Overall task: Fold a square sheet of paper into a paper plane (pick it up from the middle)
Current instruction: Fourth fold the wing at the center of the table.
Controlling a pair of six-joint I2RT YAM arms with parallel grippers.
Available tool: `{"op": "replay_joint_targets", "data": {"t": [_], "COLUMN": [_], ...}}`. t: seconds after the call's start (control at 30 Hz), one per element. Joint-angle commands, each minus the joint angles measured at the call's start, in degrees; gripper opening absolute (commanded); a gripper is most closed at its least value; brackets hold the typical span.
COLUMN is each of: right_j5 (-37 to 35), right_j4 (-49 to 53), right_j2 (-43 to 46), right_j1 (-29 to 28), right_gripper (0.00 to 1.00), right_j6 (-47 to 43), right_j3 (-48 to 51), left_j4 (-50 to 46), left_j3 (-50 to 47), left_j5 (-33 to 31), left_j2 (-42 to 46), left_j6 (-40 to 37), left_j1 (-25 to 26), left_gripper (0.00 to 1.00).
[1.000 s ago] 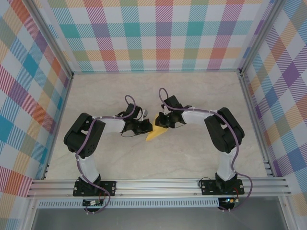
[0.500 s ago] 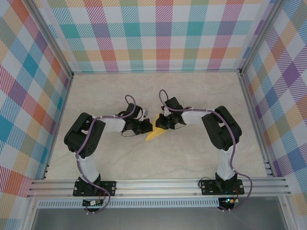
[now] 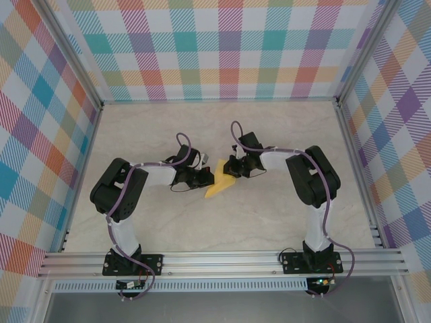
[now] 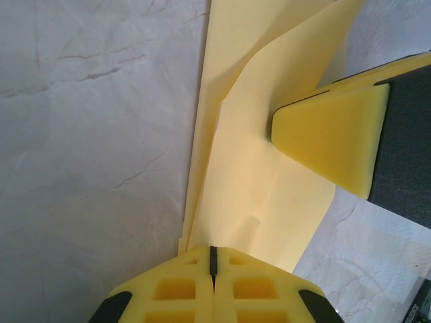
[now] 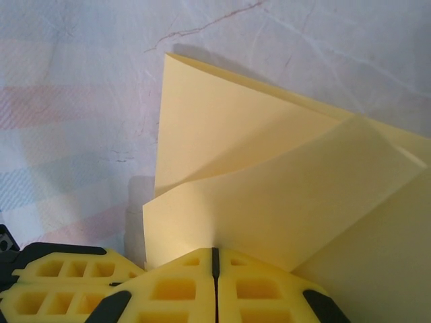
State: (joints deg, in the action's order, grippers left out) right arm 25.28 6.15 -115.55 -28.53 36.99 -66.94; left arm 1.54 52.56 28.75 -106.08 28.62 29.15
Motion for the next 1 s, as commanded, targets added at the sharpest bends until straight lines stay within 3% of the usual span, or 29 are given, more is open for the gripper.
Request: {"op": "replay_joint_targets", "data": {"t": [0.0, 0.53, 0.77, 0.97], "right_j5": [-6.2, -8.65, -10.61, -5.44], "right_j4": [0.75, 2.84, 3.55, 3.24], "right_j2": [-2.98, -5.05, 3.23, 7.98], "right_j1": [3.27, 9.65, 11.04, 8.14], "right_gripper": [0.05, 0.05, 0.06, 0.07], "right_j6": [-0.53, 0.86, -0.98, -0.1], "right_j3": [-1.81, -6.23, -5.61, -1.26], "left_j4": [-11.05, -11.09, -11.04, -10.95], "left_j3": [-2.37, -2.36, -1.85, -1.84], "left_j5": [-2.47, -2.21, -2.32, -2.86], "left_j2": [-4.31, -4.31, -4.38, -4.13], "left_j6": [-1.78, -2.18, -2.16, -1.88], "left_j1": [1.35, 1.4, 1.44, 1.53], "left_gripper": [0.01, 0.0, 0.0, 0.0]}}
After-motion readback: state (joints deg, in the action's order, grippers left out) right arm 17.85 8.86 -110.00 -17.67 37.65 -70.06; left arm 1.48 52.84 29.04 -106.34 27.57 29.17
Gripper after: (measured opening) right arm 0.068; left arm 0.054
